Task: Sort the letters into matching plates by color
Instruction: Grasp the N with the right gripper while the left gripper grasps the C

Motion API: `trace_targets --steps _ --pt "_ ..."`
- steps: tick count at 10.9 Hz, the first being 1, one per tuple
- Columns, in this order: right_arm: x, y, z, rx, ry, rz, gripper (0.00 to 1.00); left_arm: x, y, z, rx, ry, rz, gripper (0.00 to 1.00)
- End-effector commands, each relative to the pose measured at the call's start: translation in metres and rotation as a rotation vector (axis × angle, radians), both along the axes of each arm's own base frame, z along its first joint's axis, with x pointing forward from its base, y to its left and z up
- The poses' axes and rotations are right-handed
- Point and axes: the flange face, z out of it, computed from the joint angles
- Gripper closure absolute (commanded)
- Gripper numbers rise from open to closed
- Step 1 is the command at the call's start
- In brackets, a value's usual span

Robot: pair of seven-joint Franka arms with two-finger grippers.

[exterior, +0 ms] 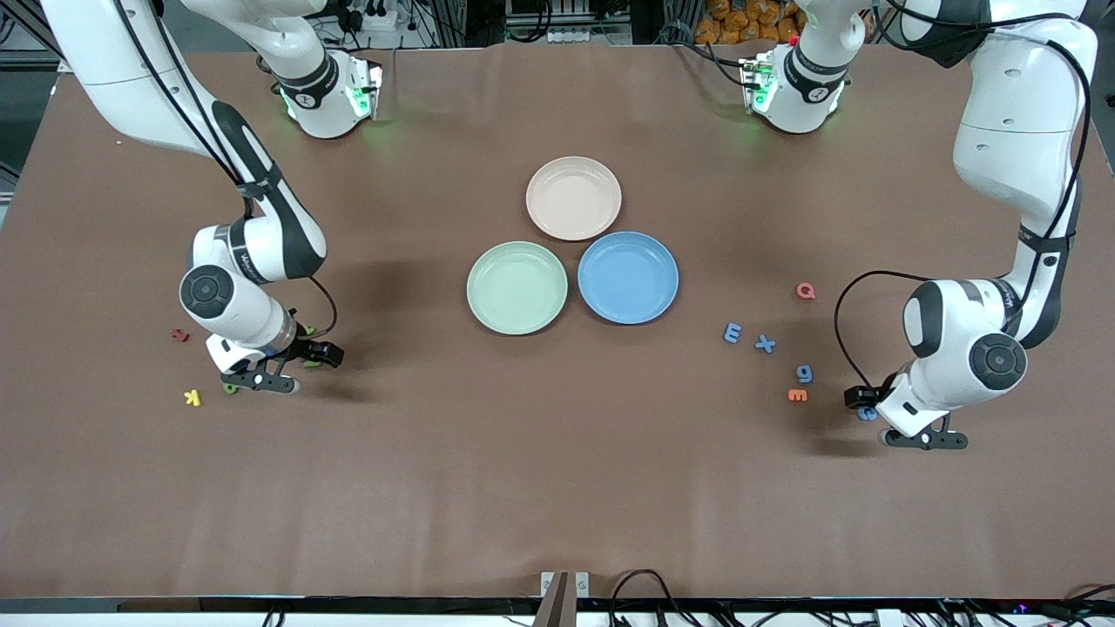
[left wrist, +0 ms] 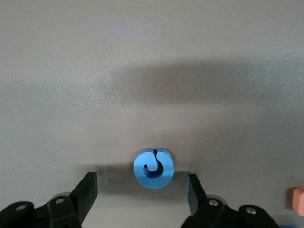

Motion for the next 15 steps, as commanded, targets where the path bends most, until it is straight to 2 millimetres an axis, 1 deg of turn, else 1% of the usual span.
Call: trace_targets --steps 1,2,4,5,8,10,11,12,15 --pt "-0.001 -0.003 0.000 -0.018 -0.020 0.027 0.00 0.006 -0.003 -0.001 -0.009 -0.015 -0.004 0.17" --pt "-0.001 -0.005 -0.002 -0.018 -0.025 0.028 0.00 0.008 -0.003 0.000 -0.008 -0.020 -0.003 0.17" --pt "0.001 -0.001 -0.002 -0.006 -0.043 0.032 0.00 0.010 -0.011 -0.002 -0.009 -0.021 -0.015 0.17" --pt "0.000 -0.001 -0.004 0.010 -0.041 0.030 0.00 0.011 -0.010 -0.001 -0.008 -0.023 -0.015 0.17" --pt "0.000 -0.008 -0.005 0.014 -0.041 0.029 0.00 0.015 -0.017 -0.002 -0.009 -0.038 -0.025 0.18" --pt "-0.004 -0.015 -0.008 0.008 -0.041 0.039 0.00 0.016 -0.017 -0.001 -0.008 -0.039 -0.028 0.21" --pt "-0.005 -0.014 -0.008 0.014 -0.049 0.040 0.00 0.016 -0.016 -0.002 -0.008 -0.039 -0.026 0.21" --pt "-0.007 -0.014 -0.012 0.019 -0.042 0.039 0.00 0.016 -0.016 -0.002 -0.008 -0.041 -0.026 0.24" --pt "-0.007 -0.016 -0.020 0.026 -0.046 0.044 0.00 0.016 -0.011 -0.001 -0.009 -0.044 -0.041 0.26"
